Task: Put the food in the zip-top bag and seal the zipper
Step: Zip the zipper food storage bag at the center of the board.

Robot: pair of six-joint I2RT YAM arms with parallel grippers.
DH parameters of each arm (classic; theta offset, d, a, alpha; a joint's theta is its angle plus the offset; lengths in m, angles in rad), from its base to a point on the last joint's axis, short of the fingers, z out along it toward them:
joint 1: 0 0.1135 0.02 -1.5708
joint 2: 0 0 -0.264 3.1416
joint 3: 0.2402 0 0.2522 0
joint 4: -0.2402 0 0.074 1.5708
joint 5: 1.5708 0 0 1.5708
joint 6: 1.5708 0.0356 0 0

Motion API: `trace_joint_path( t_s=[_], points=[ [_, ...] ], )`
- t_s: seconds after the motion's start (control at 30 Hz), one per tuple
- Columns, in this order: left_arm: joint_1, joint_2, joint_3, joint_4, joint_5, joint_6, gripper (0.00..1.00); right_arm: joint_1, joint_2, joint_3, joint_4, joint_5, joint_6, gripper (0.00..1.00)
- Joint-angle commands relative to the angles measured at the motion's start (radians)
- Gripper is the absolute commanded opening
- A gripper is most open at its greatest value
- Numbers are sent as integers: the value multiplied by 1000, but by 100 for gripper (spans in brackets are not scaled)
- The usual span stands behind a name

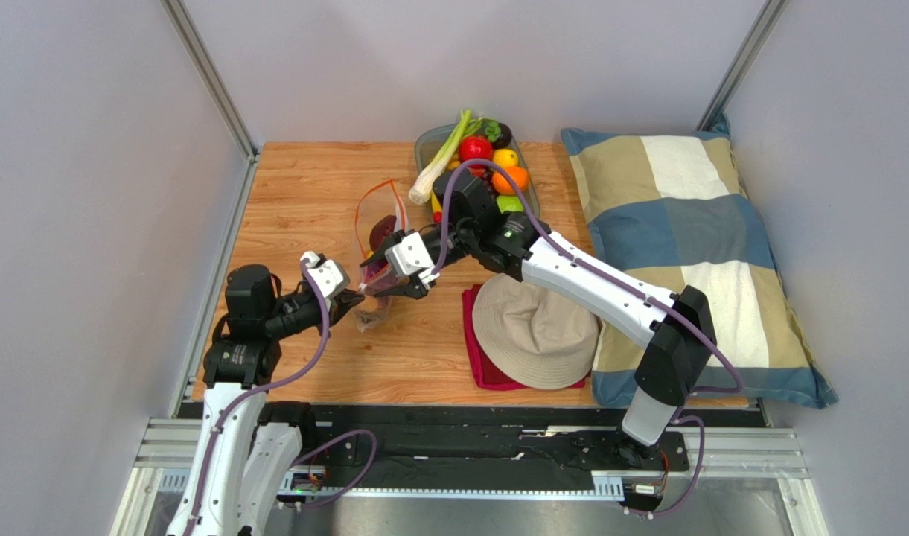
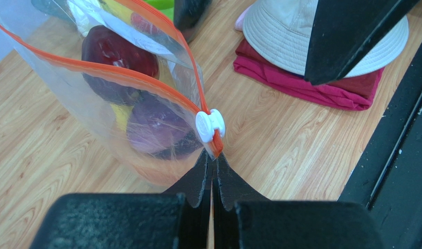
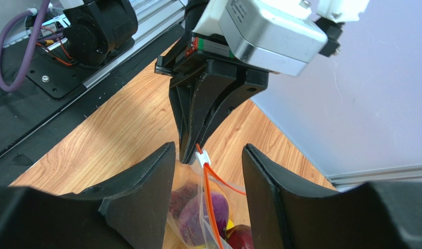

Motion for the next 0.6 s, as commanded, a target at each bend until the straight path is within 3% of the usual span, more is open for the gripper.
trace_joint_path(
  t_s=[0.0, 0.57],
  points=[
    [-2, -12, 44, 4, 29, 46, 0, 29, 27, 69, -71, 5, -133, 54],
    [-2, -24, 44, -22, 30, 81, 0, 75, 121, 165, -212, 166, -265, 35]
  ],
)
